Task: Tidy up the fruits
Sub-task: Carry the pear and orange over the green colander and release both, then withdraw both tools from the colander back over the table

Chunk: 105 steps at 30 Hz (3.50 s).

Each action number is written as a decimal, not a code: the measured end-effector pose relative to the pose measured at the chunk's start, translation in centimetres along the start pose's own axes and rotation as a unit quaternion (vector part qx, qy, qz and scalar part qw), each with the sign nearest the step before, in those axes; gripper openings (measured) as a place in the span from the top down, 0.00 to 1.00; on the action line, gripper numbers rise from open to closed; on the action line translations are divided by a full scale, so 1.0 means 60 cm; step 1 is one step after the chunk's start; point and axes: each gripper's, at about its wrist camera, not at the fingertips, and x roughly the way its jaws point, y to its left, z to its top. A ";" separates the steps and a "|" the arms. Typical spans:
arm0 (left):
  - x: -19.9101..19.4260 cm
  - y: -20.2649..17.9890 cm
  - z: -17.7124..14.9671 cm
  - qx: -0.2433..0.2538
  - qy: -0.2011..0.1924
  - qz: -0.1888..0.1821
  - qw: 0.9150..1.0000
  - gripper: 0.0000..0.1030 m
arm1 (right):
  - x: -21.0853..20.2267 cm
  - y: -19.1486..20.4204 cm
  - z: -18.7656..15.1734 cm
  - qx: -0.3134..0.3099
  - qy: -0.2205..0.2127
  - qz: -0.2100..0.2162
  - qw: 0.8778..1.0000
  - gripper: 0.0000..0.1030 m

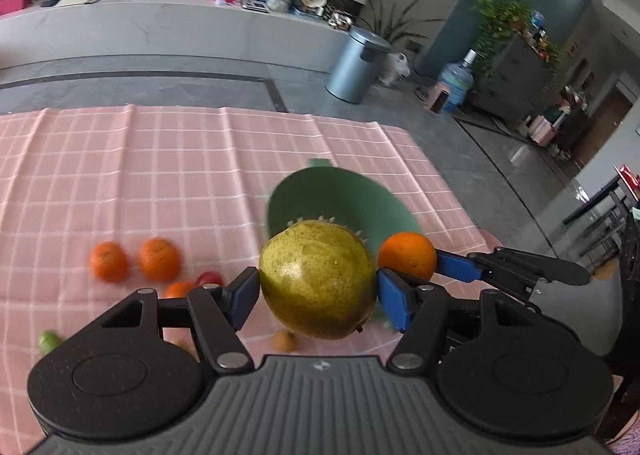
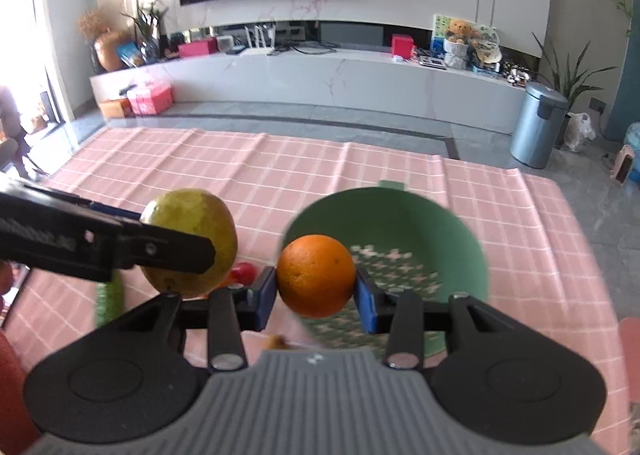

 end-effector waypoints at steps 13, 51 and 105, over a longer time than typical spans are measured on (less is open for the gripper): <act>0.136 -0.038 0.032 0.059 0.101 0.020 0.993 0.28 | 0.126 -0.097 0.012 -0.006 0.113 0.021 0.993 0.63; 0.146 -0.055 0.026 0.117 0.075 0.035 0.990 0.29 | 0.161 -0.074 0.013 -0.043 0.158 0.010 0.986 0.27; -0.138 0.558 -0.172 0.073 -0.111 0.235 0.963 0.24 | 0.005 0.209 -0.002 0.034 -0.041 -0.029 0.998 0.13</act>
